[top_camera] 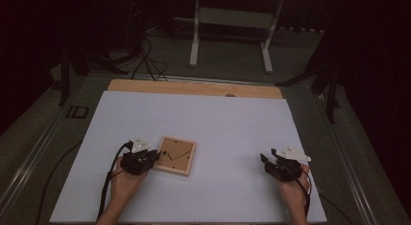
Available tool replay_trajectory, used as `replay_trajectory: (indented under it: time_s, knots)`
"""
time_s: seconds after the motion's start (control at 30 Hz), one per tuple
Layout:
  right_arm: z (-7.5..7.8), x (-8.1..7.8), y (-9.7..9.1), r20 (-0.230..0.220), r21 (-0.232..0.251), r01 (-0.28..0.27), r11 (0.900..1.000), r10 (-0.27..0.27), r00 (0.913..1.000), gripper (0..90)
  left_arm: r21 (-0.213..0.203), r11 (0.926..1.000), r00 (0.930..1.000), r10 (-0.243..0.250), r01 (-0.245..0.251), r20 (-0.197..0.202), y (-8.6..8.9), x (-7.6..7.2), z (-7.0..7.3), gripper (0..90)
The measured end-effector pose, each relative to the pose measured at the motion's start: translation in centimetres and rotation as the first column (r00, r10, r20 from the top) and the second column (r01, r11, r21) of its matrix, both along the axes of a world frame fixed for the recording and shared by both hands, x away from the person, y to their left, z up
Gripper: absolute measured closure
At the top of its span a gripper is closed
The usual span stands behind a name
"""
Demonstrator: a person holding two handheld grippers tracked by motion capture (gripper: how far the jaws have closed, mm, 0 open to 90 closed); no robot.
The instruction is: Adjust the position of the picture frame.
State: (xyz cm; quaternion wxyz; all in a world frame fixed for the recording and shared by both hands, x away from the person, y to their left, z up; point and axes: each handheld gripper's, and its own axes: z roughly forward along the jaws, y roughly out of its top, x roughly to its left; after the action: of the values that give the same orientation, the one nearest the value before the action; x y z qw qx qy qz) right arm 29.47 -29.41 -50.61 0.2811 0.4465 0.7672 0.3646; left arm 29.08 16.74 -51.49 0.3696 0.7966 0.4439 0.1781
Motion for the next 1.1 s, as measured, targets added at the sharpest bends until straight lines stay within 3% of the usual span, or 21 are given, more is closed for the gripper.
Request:
replay_trajectory:
  time_s: [0.27,0.4,0.6,0.77,0.93,1.1]
  knots:
    - [0.0,0.0,-0.1,0.003,0.002,0.001,1.0,-0.001,1.0,50.1,-0.005,0.9989,0.9989,-0.047,0.047,0.007,-1.6,0.0,-0.1,78.6]
    - [0.0,-0.1,-0.1,0.004,0.004,0.001,1.0,-0.001,1.0,50.1,-0.052,0.9982,0.999,-0.026,0.028,0.035,-1.4,-0.4,0.6,71.8]
    - [0.0,0.0,-0.1,0.003,0.002,-0.002,1.0,0.002,1.0,50.0,-0.115,0.9916,0.9965,-0.052,0.059,0.065,-2.0,-1.1,1.6,73.0]
    - [0.0,0.0,-0.1,0.003,0.003,-0.001,1.0,0.001,1.0,49.8,-0.099,0.9882,0.9914,-0.11,0.117,0.07,-3.7,-1.5,1.6,77.1]
    - [0.0,0.0,-0.1,0.001,0.002,-0.005,1.0,0.005,1.0,49.7,-0.066,0.9907,0.9901,-0.113,0.118,0.083,-5.6,-1.8,1.4,77.9]
    - [0.0,0.0,-0.1,0.0,0.002,-0.004,1.0,0.004,1.0,49.7,-0.079,0.9787,0.9795,-0.183,0.19,0.084,-6.9,-2.2,1.4,82.8]
